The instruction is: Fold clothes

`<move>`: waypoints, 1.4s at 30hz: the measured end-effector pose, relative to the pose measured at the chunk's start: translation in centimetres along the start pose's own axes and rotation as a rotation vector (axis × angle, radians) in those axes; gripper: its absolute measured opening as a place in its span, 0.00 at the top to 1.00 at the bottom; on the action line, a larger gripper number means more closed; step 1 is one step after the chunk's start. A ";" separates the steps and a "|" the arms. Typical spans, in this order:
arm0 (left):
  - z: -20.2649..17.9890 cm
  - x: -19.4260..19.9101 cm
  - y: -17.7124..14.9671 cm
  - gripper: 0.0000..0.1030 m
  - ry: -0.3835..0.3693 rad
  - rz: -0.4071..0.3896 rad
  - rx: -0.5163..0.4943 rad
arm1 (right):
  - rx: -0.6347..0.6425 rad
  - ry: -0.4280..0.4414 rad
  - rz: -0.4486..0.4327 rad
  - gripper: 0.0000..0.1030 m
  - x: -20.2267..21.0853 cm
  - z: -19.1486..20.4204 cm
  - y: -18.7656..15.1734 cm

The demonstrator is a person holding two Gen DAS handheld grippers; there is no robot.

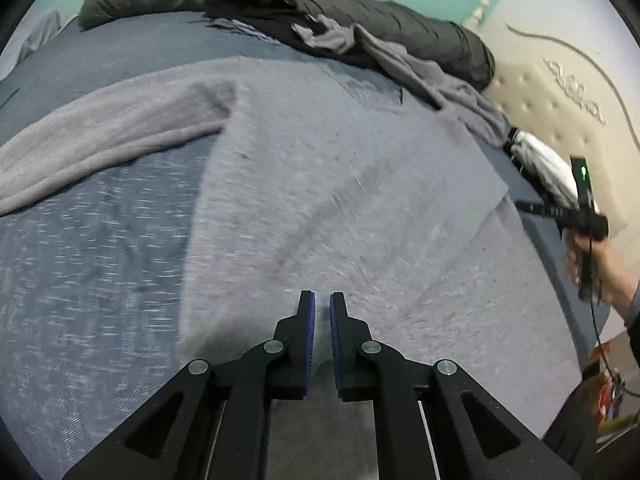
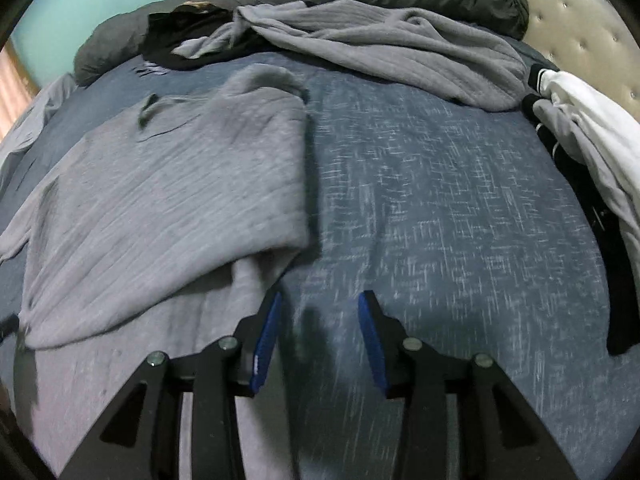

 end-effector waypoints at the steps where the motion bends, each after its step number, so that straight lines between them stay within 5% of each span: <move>1: -0.1 -0.4 0.0 0.92 0.008 0.006 -0.008 | -0.008 0.009 0.002 0.61 -0.5 -0.2 0.2; 11: -0.4 -3.0 -0.5 0.92 0.043 0.050 -0.022 | -0.016 0.101 -0.010 0.61 -3.9 0.4 1.7; 13: -0.5 -3.5 -0.6 0.92 0.052 0.057 -0.025 | 0.000 0.105 -0.012 0.86 -4.2 0.7 1.7; 16: -0.4 -4.0 -0.8 0.92 0.062 0.066 -0.020 | 0.024 0.074 -0.018 0.93 -3.6 0.7 1.8; 22: -0.9 -4.5 -1.0 0.92 0.083 0.071 -0.034 | 0.155 -0.090 -0.057 0.95 -0.4 -0.9 2.9; 27: -1.1 -4.7 -1.0 0.92 0.083 0.072 -0.033 | 0.234 -0.158 -0.017 0.95 -1.9 -1.4 2.5; 33: -1.2 -4.8 -0.9 0.92 0.079 0.076 -0.029 | 0.211 -0.073 0.037 0.95 -4.0 -1.6 1.0; 42: -1.3 -4.7 -1.0 0.91 0.072 0.084 -0.015 | 0.014 0.048 -0.008 0.83 0.8 -5.5 2.6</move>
Point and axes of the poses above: each gripper's, at about its wrist camera, not at the fingertips, and x roughly against the way its jaws point, z to its left, y to its top, the point moved 8 cm from there along -x, roughly the way its jaws point, and after that the axes turned 6 degrees about x, right-handed, at the moved point
